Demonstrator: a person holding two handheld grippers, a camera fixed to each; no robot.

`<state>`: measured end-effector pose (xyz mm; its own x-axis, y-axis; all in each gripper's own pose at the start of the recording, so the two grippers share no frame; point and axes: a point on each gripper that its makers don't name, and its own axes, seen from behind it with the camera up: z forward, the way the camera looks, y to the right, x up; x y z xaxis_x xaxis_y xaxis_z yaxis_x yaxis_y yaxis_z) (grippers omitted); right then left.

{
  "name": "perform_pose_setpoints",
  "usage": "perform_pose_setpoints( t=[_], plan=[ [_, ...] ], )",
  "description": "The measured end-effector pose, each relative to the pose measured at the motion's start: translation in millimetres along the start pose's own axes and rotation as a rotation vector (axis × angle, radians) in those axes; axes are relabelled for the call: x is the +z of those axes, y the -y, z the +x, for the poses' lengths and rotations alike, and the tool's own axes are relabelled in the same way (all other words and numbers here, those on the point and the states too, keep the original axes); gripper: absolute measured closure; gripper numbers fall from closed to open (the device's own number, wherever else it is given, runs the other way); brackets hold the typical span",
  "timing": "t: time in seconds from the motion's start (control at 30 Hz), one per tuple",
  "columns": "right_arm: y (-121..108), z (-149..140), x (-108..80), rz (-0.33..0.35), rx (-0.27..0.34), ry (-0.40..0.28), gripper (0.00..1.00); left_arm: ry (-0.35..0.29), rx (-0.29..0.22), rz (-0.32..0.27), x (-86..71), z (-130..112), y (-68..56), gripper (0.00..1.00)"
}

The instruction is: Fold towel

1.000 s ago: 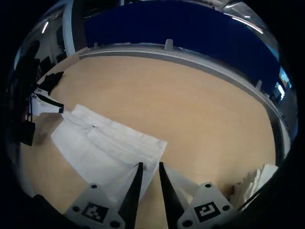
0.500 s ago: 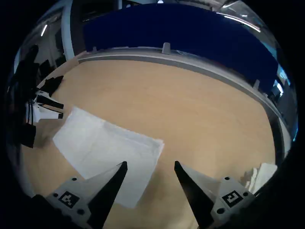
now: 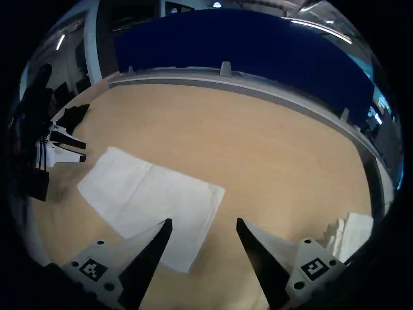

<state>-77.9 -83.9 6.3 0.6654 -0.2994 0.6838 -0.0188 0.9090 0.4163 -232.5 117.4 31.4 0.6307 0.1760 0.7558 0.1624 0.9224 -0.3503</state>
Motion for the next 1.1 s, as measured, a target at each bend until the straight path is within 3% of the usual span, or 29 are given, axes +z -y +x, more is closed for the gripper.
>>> perform_pose_setpoints(
  t=[0.5,1.1],
  plan=[
    [7.4,-28.9,-33.4,-0.001,0.02,-0.005,0.04,-0.007,-0.056,0.085,-42.9,-46.5,-1.0,0.13],
    [37.3,-57.3,-26.4,0.131,-0.236,0.103,0.04,-0.06,-0.162,0.182,-101.2,-75.0,12.0,0.13]
  ],
)
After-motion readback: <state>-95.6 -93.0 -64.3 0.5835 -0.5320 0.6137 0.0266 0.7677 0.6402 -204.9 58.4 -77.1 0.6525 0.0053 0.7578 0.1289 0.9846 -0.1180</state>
